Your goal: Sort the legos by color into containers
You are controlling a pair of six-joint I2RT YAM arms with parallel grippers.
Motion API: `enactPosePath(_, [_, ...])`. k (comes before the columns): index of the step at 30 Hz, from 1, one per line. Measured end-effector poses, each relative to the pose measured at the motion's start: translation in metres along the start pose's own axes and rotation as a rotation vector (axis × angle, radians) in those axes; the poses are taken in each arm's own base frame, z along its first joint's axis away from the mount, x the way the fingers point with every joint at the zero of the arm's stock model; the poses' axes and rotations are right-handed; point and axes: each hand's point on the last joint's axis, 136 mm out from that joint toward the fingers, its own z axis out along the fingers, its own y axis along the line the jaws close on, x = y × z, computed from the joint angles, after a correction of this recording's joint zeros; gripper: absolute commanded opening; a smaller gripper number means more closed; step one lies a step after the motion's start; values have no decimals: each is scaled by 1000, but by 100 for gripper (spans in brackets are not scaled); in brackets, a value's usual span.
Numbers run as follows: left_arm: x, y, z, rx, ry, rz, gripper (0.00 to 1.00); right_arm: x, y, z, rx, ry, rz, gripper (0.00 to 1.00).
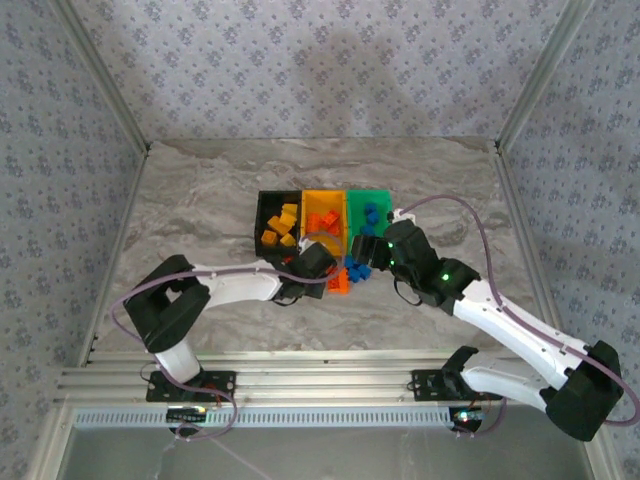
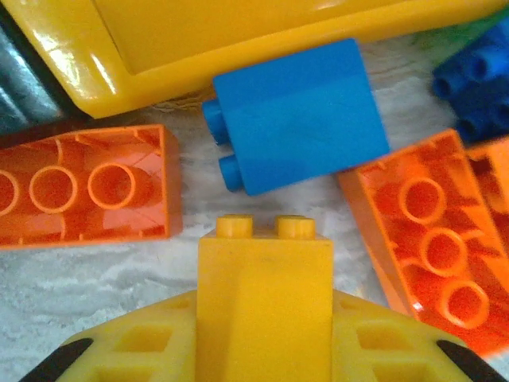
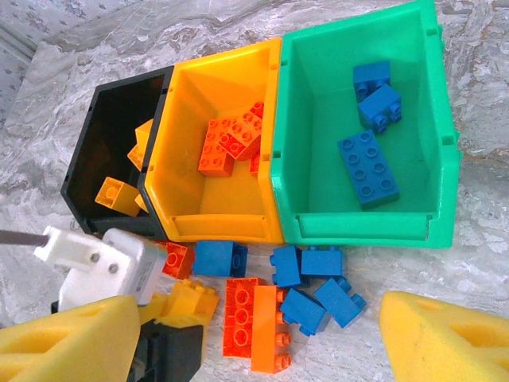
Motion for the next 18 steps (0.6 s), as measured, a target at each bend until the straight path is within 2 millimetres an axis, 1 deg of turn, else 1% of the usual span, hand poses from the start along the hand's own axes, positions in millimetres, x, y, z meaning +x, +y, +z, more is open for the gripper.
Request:
enactPosePath(3, [-4,0,-28,37,-43,-15,31,-1,0,-1,-1,-2,6,81])
enactPosePath(5, [-13,5,-54,58,-93,-35,31,0,0,0,-1,-1,8,81])
enactPosePath(7, [-28,13,-76,72,-151,-68,31,2,-1,0,1,2,8,81])
enactPosePath(8, [-39,21,-86,68,-181,-95,31,3,-2,1,4,5,10,81])
enactPosePath(9, [-47,29,-92,59,-198,-117,31,5,-3,2,6,8,13,81])
enactPosePath(10, [-59,41,-97,42,-220,-151,32,6,-5,3,10,13,13,81])
enactPosePath(12, [-80,65,-99,2,-248,-213,32,8,-6,5,15,19,17,81])
enactPosePath(14, [-100,89,-94,-46,-259,-268,32,11,-6,7,20,27,23,81])
enactPosePath(16, [-113,104,-84,-81,-248,-298,32,13,-7,9,24,34,25,81])
enactPosePath(18, [-124,112,-69,-104,-228,-317,32,15,-9,10,30,41,26,81])
